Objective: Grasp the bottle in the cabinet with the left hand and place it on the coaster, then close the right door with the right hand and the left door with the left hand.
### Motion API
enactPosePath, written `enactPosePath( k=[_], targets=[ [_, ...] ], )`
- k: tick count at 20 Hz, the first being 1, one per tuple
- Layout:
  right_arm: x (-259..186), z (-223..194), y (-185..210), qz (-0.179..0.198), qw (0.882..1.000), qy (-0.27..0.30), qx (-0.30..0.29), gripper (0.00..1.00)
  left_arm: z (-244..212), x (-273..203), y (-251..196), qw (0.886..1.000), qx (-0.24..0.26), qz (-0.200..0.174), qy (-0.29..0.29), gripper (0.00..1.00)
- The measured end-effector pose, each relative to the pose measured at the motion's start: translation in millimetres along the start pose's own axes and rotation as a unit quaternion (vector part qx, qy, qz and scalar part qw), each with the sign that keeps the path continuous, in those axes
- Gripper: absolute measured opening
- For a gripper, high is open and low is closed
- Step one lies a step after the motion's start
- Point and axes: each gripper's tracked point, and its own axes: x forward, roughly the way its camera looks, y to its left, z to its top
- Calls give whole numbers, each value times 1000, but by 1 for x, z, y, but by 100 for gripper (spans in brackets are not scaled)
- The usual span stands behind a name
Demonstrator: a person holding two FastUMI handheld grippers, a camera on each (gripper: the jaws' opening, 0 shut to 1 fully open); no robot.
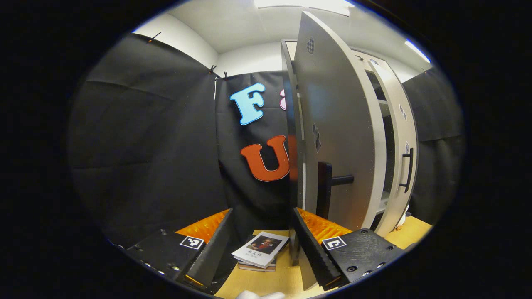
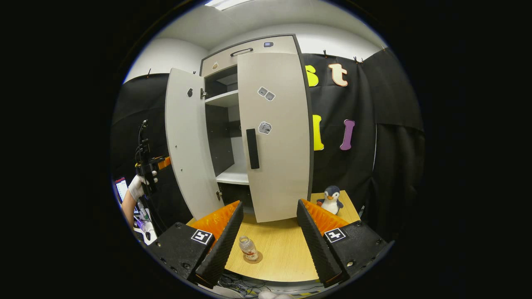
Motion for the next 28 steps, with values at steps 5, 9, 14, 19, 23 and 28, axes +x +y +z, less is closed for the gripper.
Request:
enactPosePath(
  k=[5, 9, 14, 19, 23, 28],
  targets=[
    [-2, 1, -8, -4, 1000, -1, 0, 80, 0, -4, -34, 999, -5, -32, 2, 87],
    [-5, 3, -17, -7, 1000, -3, 3, 80, 2, -5, -68, 999, -7, -52, 5, 87],
    [-8, 9, -26, -14, 1000, -8, 3, 81, 1, 0, -107, 997, -17, -74, 9, 88],
    [-10, 10, -27, -11, 1000, -12, 2, 80, -2, 16, -154, 996, -1, -91, 14, 91],
    [-16, 12, -31, -16, 1000, -17, 3, 80, 3, 14, -172, 996, 7, -83, 4, 96],
    [-16, 14, -29, -22, 999, -22, 5, 81, 10, -1, -178, 996, -4, -92, -4, 96]
  ],
)
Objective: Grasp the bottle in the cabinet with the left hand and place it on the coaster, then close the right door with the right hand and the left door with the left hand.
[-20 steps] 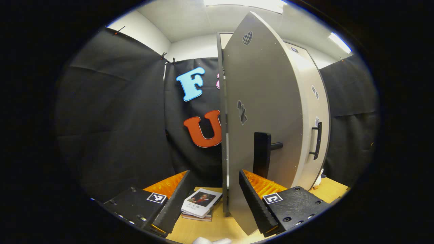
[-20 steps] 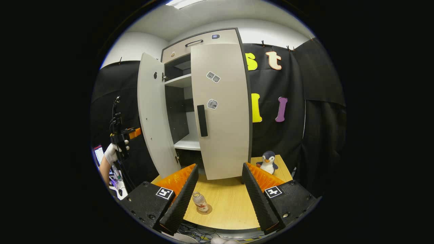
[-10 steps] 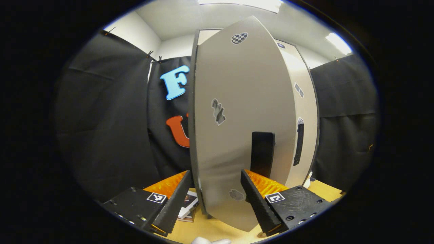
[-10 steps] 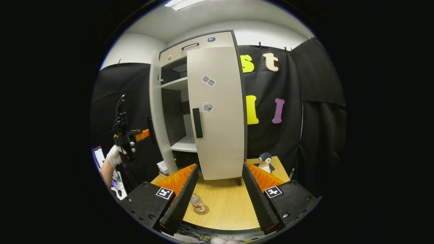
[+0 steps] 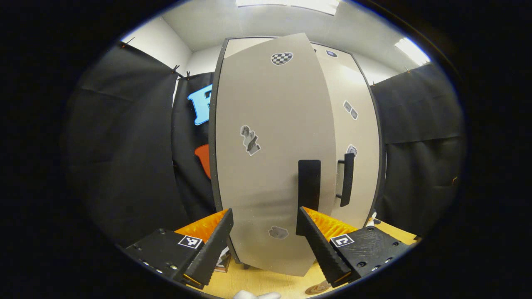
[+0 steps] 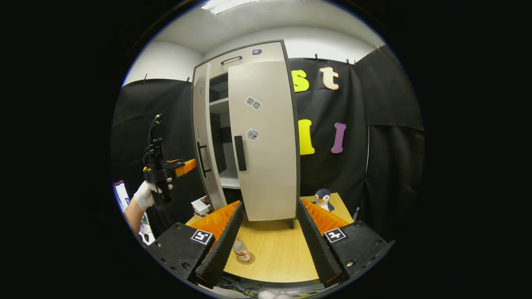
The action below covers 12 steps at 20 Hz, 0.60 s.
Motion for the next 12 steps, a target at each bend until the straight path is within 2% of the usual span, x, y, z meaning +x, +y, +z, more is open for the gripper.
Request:
enactPosePath(
  k=[12],
  targets=[
    [17, 5, 47, 21, 999, -22, -18, 81, 23, -85, 10, 1000, 5, 6, -30, 95]
  ],
)
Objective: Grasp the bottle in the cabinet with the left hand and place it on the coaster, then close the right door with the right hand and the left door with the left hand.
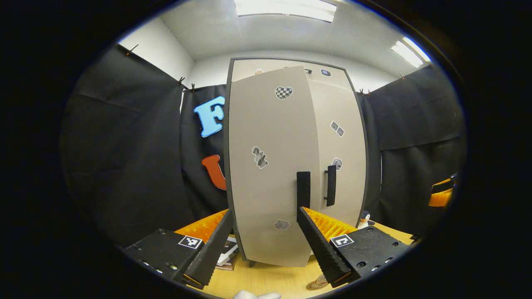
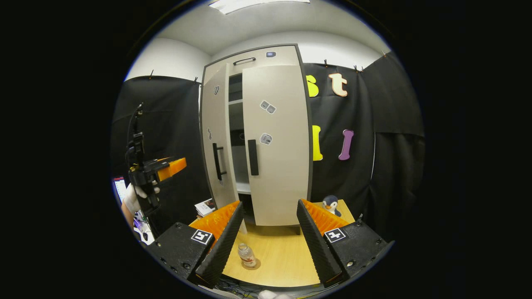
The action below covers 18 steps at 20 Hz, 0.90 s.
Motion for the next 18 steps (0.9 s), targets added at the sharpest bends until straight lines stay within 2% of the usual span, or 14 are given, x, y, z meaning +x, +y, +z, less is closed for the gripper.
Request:
enactPosePath(
  k=[3, 8, 14, 18],
  targets=[
    [6, 0, 8, -2, 1000, -9, 7, 81, -3, -26, 9, 1000, -5, 15, 4, 96],
    [16, 3, 12, -27, 999, -32, 13, 81, -21, -66, 28, 998, -23, 51, 28, 96],
    [26, 1, 25, -43, 998, -44, -14, 81, -39, -105, 50, 994, -14, 97, 47, 96],
    [29, 1, 37, -35, 998, -36, -33, 82, -44, -115, 50, 993, -15, 104, 51, 96]
  ],
)
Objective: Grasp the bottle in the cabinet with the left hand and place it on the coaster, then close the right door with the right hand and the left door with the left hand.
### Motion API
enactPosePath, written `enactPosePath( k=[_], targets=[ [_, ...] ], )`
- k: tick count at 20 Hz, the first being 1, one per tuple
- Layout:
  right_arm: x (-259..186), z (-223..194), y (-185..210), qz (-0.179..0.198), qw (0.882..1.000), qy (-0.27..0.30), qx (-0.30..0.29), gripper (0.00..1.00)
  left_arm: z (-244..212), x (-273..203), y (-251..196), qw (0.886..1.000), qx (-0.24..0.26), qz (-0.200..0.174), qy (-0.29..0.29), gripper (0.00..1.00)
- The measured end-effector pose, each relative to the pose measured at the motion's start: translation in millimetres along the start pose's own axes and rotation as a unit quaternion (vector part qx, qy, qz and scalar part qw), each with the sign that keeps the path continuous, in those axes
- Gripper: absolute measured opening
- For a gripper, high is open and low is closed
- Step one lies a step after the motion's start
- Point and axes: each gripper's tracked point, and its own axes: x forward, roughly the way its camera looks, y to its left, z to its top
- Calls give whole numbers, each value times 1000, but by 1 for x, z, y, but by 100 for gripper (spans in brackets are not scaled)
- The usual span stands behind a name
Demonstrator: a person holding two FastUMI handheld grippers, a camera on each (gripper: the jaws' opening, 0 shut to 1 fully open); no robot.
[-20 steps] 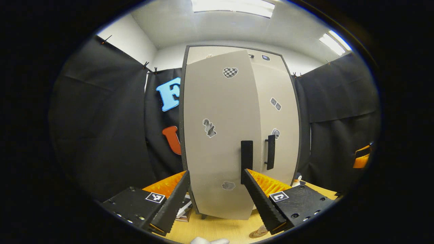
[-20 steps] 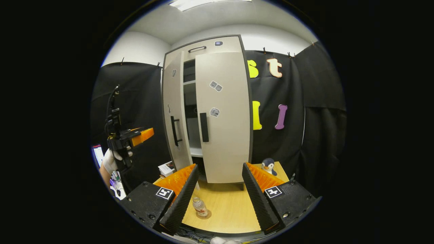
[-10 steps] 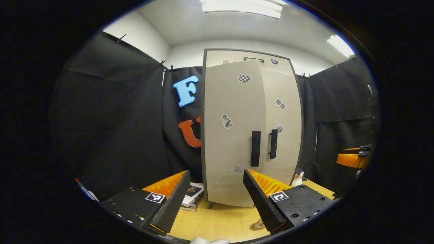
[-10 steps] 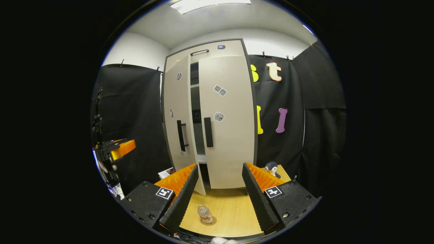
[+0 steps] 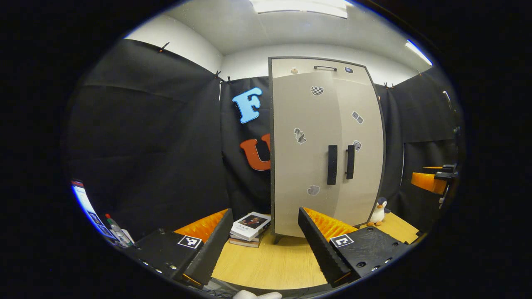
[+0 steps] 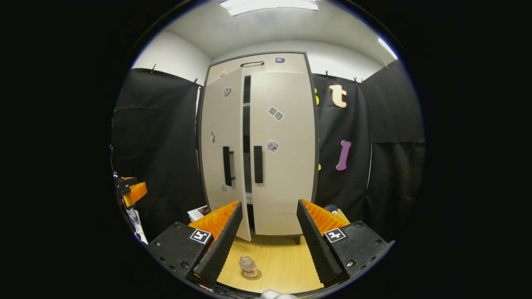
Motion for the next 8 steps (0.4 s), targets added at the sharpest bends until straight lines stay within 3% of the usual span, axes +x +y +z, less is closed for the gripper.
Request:
enactPosePath(
  k=[8],
  targets=[
    [-21, 6, 6, 8, 1000, -7, -10, 82, 11, -15, -2, 1000, 0, 6, -11, 96]
  ],
)
